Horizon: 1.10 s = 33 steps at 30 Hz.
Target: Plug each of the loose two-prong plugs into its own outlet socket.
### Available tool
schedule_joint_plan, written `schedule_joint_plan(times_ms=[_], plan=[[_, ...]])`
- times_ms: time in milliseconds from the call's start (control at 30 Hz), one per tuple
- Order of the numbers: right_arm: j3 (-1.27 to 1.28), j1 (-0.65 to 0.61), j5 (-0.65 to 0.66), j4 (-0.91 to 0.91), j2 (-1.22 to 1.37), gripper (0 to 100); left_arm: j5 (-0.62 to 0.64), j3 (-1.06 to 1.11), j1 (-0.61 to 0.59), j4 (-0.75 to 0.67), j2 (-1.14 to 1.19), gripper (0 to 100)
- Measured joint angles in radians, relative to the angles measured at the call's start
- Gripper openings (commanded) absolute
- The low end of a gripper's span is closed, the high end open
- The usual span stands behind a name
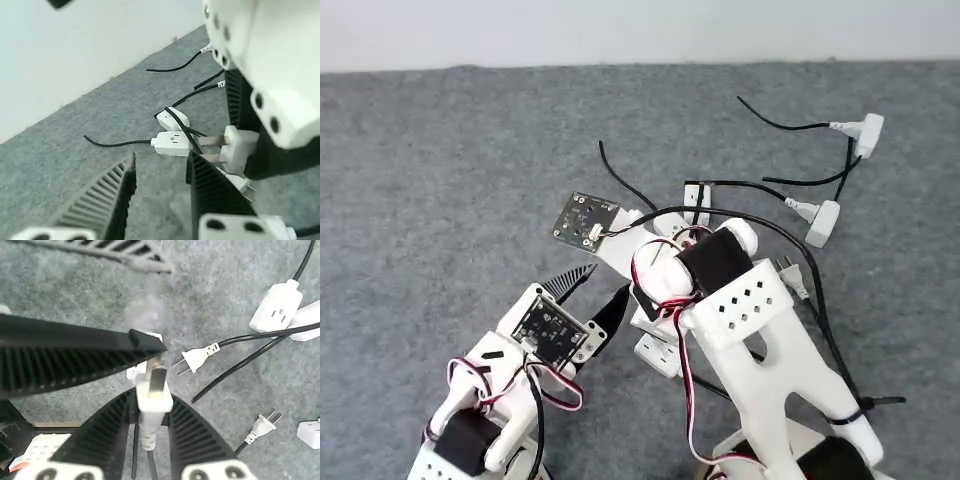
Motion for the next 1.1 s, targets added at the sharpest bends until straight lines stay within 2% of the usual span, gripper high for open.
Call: schedule_joint_plan(times_ms=[400, 900, 1000, 1100], plan=[[-0.078, -0.017, 0.000, 0.020, 0.000, 0.9, -0.002, 0.048, 0.057, -0.021, 0.002, 17], [-0.100, -0.044, -0.018, 0.020, 0.000, 0.9, -0.002, 0.048, 0.060, -0.021, 0.000, 17], [-0.117, -0.029, -0.018, 0.020, 0.000, 0.9, -0.002, 0.048, 0.060, -0.021, -0.005, 17], [-0.170, 0.037, -0.020, 0.020, 0.000, 0.9, -0.021, 0.049, 0.063, -0.023, -0.009, 17]])
